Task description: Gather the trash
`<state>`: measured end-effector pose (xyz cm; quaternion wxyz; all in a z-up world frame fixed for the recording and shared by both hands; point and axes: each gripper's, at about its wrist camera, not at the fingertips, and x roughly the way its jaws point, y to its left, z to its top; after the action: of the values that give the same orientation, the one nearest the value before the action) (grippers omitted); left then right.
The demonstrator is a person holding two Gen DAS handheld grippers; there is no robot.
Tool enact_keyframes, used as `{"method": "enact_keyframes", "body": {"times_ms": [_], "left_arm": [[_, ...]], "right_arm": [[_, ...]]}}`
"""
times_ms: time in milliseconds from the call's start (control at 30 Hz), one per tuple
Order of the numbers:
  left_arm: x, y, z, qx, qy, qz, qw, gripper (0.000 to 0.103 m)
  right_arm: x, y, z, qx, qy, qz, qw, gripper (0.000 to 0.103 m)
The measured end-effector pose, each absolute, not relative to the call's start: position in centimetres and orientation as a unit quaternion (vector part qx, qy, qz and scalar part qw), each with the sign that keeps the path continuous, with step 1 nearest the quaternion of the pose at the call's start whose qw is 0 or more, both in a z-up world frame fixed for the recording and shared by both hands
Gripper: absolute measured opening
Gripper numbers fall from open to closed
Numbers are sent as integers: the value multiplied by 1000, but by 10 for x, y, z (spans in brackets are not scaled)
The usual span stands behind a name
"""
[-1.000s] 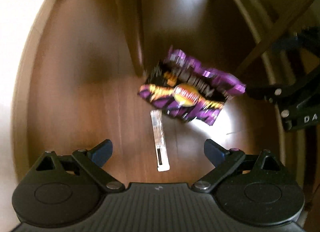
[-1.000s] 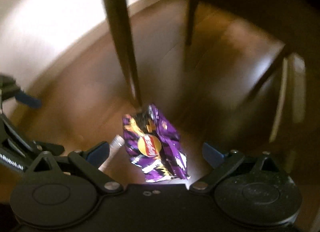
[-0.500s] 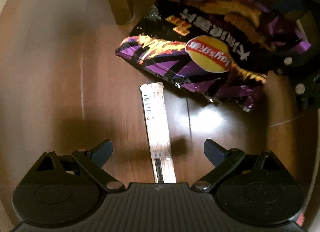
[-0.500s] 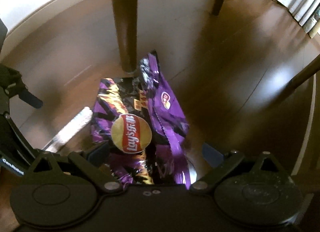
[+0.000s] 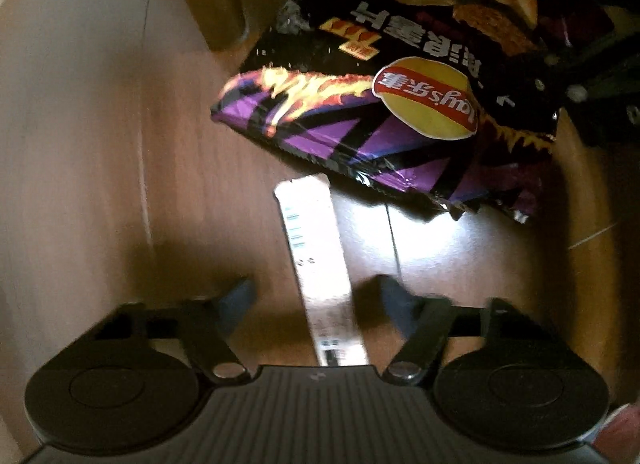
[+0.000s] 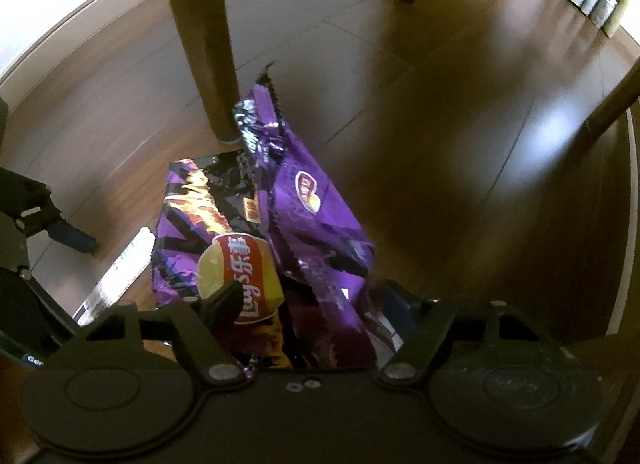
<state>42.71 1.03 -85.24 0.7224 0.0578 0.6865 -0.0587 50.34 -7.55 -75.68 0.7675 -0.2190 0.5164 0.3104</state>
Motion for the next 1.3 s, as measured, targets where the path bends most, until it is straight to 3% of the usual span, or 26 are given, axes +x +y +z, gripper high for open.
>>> {"method": "enact_keyframes", "body": {"times_ms": [133,467,1033,1300], "left_arm": [[427,7,-845,66,683,-70,724,27],[451,30,-826,35,698,-60,713,24],[450,55,-752,29,644,-78,760,20],[448,58,-722,30,618,-98,780,18]], "right_arm": [[508,-78,-767,-213,527,303,765,55],[504,-89,-754,-190,585,256,746,19],[494,-146,-673,-79,589,210,776,16],[492,-144,-673,-61,590,208,778,15]]}}
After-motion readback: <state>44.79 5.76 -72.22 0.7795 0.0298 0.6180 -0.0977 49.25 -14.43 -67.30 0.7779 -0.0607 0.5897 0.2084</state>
